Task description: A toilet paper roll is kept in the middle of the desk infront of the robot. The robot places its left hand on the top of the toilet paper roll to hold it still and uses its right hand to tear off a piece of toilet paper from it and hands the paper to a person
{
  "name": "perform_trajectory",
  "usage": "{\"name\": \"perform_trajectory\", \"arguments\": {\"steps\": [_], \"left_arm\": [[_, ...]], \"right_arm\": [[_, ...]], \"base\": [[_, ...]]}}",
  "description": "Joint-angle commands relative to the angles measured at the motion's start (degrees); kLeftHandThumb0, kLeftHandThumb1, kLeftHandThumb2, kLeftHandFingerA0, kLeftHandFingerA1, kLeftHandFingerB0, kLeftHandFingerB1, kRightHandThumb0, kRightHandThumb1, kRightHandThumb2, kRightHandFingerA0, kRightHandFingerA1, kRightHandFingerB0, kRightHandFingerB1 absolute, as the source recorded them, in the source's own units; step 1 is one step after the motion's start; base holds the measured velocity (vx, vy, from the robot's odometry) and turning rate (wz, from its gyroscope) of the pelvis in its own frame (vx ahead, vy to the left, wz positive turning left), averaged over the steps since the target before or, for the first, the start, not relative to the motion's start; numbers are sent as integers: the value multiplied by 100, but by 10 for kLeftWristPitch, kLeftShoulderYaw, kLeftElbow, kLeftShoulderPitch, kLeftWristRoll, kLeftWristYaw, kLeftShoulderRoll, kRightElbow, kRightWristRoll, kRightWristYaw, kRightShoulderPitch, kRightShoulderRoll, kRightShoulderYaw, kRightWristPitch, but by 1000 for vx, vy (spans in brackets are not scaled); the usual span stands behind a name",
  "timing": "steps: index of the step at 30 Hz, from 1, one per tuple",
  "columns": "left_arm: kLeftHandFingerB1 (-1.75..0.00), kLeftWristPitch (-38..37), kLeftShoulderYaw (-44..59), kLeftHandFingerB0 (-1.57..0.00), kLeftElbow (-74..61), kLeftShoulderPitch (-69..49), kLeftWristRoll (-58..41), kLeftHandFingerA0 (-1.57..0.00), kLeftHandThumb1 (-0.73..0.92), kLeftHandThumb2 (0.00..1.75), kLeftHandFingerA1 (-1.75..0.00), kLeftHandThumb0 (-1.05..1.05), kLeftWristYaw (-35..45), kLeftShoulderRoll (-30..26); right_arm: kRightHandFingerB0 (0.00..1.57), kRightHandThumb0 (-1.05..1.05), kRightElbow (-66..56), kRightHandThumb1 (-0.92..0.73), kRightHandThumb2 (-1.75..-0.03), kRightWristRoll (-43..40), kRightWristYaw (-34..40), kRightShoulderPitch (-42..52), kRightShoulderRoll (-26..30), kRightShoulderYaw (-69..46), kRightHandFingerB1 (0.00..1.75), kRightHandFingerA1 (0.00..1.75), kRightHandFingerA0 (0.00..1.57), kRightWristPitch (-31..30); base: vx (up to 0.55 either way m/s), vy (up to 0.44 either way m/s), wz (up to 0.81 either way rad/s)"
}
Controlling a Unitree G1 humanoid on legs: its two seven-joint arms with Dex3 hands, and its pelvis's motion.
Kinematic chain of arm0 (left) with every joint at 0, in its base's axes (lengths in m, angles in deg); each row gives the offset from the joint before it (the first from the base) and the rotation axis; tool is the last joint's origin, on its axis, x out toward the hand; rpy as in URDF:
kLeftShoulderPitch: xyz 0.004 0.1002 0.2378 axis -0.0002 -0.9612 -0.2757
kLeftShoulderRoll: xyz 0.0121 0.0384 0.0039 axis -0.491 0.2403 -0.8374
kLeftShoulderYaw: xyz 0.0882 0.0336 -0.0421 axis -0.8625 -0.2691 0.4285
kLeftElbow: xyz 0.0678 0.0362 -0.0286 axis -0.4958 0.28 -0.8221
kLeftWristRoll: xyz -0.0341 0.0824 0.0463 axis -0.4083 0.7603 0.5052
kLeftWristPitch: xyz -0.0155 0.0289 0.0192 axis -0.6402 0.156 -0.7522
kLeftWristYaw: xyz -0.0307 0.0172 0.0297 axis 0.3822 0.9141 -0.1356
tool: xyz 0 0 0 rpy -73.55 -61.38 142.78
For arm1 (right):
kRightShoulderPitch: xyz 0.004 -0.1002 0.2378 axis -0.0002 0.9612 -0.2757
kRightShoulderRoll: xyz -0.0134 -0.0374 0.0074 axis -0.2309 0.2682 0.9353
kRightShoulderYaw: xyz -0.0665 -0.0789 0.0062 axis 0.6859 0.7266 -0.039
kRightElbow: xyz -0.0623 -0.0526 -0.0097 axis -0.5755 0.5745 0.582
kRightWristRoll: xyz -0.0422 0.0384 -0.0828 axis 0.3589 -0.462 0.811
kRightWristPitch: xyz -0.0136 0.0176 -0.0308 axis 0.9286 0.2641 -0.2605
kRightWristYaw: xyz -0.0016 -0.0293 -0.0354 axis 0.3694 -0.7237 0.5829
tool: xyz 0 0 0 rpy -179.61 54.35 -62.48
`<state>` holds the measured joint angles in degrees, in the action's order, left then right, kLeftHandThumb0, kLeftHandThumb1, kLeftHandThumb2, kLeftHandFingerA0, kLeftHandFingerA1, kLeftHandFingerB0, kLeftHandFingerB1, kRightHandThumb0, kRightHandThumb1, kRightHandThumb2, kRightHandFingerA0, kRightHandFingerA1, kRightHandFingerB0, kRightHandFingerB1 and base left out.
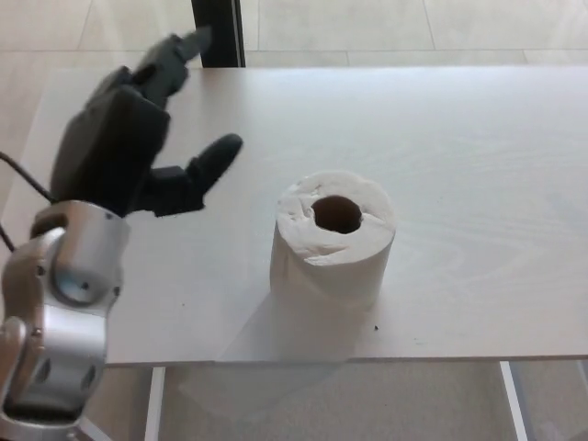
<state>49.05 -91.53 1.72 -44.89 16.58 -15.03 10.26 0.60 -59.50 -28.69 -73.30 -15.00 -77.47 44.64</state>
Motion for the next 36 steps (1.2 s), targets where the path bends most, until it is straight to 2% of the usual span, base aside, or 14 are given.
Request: {"name": "perform_trajectory", "arguments": {"steps": [1,3,11,12,14,15,16,20,24,26,31,32,33,36], "left_arm": [[-44,167,498,-14,-124,-70,-353,-17,86,66,-58,-79,127,-37],[-56,175,583,-17,-108,-88,-415,-28,62,101,-66,-78,107,-18],[-73,-84,724,0,314,-267,-381,-12,90,60,-108,-62,-69,-13],[-58,-98,723,-4,347,-276,-380,-18,65,119,-69,-35,-78,-12],[-58,-105,728,-5,385,-275,-383,-20,66,119,-70,-34,-100,-5],[-60,-101,725,0,391,-275,-382,-20,91,60,-112,-60,-104,1],[-53,-90,719,0,406,-279,-377,-34,69,103,-87,-63,-112,12],[-50,-69,689,0,409,-302,-357,-5,89,67,-112,-60,-88,34],[-49,-81,617,0,498,-328,-287,-48,85,64,-108,-60,-90,28],[-52,-79,596,0,528,-336,-270,-43,67,98,-88,-68,-83,22],[-60,-59,546,-9,569,-363,-234,-47,80,62,-101,-61,-73,27],[-61,-65,537,-17,585,-368,-229,-43,60,113,-77,-36,-69,24],[-67,-67,539,-29,594,-366,-235,-44,79,62,-98,-59,-66,24],[-70,-76,535,-40,617,-351,-242,-62,80,64,-103,-61,-68,16]], "right_arm": [[5,-83,81,-50,-73,-147,-125,220,-74,-395,32,0,0,136],[18,-89,94,-49,-72,-175,-111,238,-103,-433,37,0,0,116],[18,-52,311,-59,-75,-187,-11,239,-120,-454,37,55,15,194],[27,-47,323,-65,-60,-183,7,229,-119,-447,31,58,21,192],[26,-41,356,-67,-60,-183,31,206,-117,-439,32,65,24,197],[35,-36,367,-68,-59,-182,55,193,-117,-439,36,76,44,193],[39,-37,383,-65,-59,-182,103,166,-120,-445,40,90,51,178],[37,-38,399,-69,-59,-165,152,154,-132,-438,43,102,54,180],[39,-39,437,-59,-59,-150,129,178,-155,-416,44,139,86,202],[38,-40,462,-61,-59,-147,120,181,-152,-412,42,125,70,210],[36,-44,529,-65,-59,-152,85,191,-131,-408,41,106,63,228],[36,-44,538,-64,-58,-152,65,197,-125,-404,42,103,56,223],[36,-49,542,-65,-59,-153,47,202,-120,-402,42,90,50,217],[38,-49,561,-64,-60,-139,-10,215,-98,-370,40,84,57,195]], "base": [[0,0,0],[0,0,0],[0,0,0],[0,0,0],[0,0,0],[0,0,0],[0,0,0],[0,0,0],[0,0,0],[0,0,0],[0,0,0],[0,0,0],[0,0,0],[0,0,0]]}}
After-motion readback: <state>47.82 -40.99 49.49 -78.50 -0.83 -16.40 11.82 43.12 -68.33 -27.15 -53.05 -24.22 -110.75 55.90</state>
